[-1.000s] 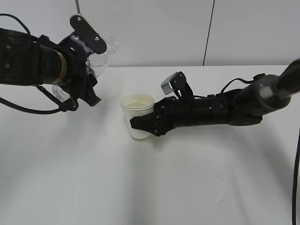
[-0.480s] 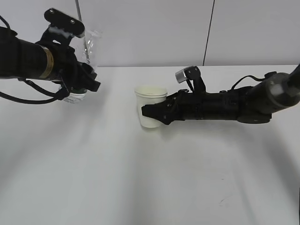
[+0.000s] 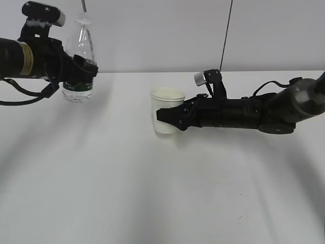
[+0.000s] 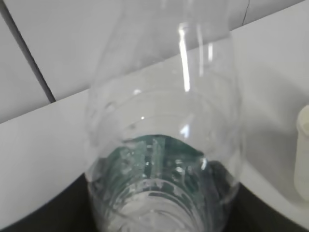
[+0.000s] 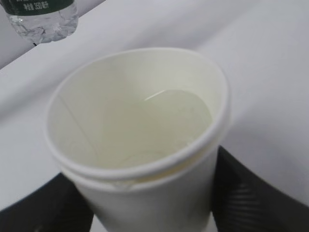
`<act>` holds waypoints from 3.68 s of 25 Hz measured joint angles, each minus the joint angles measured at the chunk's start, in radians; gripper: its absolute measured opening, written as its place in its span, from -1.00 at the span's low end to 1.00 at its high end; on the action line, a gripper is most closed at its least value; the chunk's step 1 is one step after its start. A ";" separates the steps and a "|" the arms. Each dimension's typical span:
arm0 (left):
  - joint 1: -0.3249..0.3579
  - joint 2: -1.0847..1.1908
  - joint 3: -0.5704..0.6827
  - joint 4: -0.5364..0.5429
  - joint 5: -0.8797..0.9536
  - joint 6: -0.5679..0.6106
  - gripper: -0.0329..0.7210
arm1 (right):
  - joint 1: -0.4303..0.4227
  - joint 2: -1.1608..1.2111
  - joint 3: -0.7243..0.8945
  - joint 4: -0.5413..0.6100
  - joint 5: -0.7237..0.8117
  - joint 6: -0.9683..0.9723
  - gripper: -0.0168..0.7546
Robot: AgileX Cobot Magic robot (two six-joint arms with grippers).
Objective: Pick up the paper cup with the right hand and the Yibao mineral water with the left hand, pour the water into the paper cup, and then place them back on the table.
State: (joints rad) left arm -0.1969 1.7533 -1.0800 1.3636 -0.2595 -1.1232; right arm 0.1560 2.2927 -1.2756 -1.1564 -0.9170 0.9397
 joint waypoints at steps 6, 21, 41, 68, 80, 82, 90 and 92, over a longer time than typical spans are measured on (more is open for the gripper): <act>0.069 0.051 -0.001 -0.013 -0.116 0.004 0.10 | 0.000 0.000 0.000 0.003 0.000 -0.003 0.36; 0.131 0.233 -0.003 -0.443 -0.370 0.441 0.10 | -0.002 0.000 0.000 0.006 0.000 -0.007 0.36; 0.137 0.447 -0.003 -0.783 -0.626 0.767 0.10 | -0.002 0.001 0.000 0.050 0.015 -0.058 0.36; 0.137 0.487 -0.012 -0.807 -0.695 0.777 0.10 | -0.002 0.002 0.000 0.392 0.107 -0.328 0.36; 0.137 0.487 -0.012 -0.806 -0.695 0.778 0.10 | -0.074 0.005 0.000 0.503 0.125 -0.392 0.36; 0.137 0.487 -0.012 -0.806 -0.695 0.778 0.10 | -0.084 0.005 0.000 0.518 0.127 -0.419 0.36; 0.137 0.487 -0.012 -0.806 -0.696 0.778 0.10 | -0.087 0.005 0.000 0.565 0.127 -0.519 0.36; 0.137 0.487 -0.012 -0.806 -0.696 0.778 0.10 | -0.087 0.005 0.000 0.569 0.127 -0.524 0.36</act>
State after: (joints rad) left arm -0.0602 2.2407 -1.0918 0.5571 -0.9553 -0.3450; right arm 0.0688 2.2972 -1.2756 -0.5875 -0.7903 0.4157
